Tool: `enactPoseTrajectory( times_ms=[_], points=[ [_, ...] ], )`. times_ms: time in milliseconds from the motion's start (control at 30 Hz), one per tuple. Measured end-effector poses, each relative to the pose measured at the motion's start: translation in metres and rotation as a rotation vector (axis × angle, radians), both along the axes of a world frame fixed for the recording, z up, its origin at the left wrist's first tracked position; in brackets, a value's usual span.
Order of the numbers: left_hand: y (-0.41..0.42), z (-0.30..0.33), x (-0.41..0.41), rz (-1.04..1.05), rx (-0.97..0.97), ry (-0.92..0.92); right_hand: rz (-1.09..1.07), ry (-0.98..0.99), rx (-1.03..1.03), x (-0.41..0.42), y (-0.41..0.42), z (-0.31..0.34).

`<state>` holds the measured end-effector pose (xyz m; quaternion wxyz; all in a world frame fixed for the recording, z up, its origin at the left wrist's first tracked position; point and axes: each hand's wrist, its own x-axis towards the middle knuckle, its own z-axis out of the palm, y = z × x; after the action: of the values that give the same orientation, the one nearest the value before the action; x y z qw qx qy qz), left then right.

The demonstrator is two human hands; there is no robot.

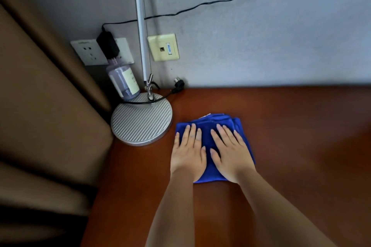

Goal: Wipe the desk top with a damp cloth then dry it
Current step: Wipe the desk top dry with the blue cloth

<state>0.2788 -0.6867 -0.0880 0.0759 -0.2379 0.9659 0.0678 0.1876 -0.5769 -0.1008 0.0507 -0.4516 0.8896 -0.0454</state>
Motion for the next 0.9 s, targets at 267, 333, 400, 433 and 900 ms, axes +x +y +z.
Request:
enactPoseTrajectory(
  times_ms=[267, 333, 400, 433, 900],
  points=[
    [-0.010, -0.001, -0.008, -0.025, -0.008, 0.037, -0.030, -0.013, -0.066, -0.005, -0.005, -0.001],
    [-0.020, -0.001, -0.021, -0.016, -0.017, 0.040, -0.036, -0.022, -0.055, -0.017, -0.015, 0.001],
    [-0.031, 0.000, -0.036, 0.003, -0.013, 0.052, -0.034, -0.028, -0.045, -0.032, -0.026, 0.003],
    [-0.037, -0.001, -0.045, 0.010, -0.016, 0.062, -0.032, -0.025, -0.045, -0.041, -0.033, 0.003],
    [-0.098, -0.004, -0.131, 0.093, -0.075, 0.003, 0.030, -0.034, -0.082, -0.135, -0.104, 0.000]
  ],
)
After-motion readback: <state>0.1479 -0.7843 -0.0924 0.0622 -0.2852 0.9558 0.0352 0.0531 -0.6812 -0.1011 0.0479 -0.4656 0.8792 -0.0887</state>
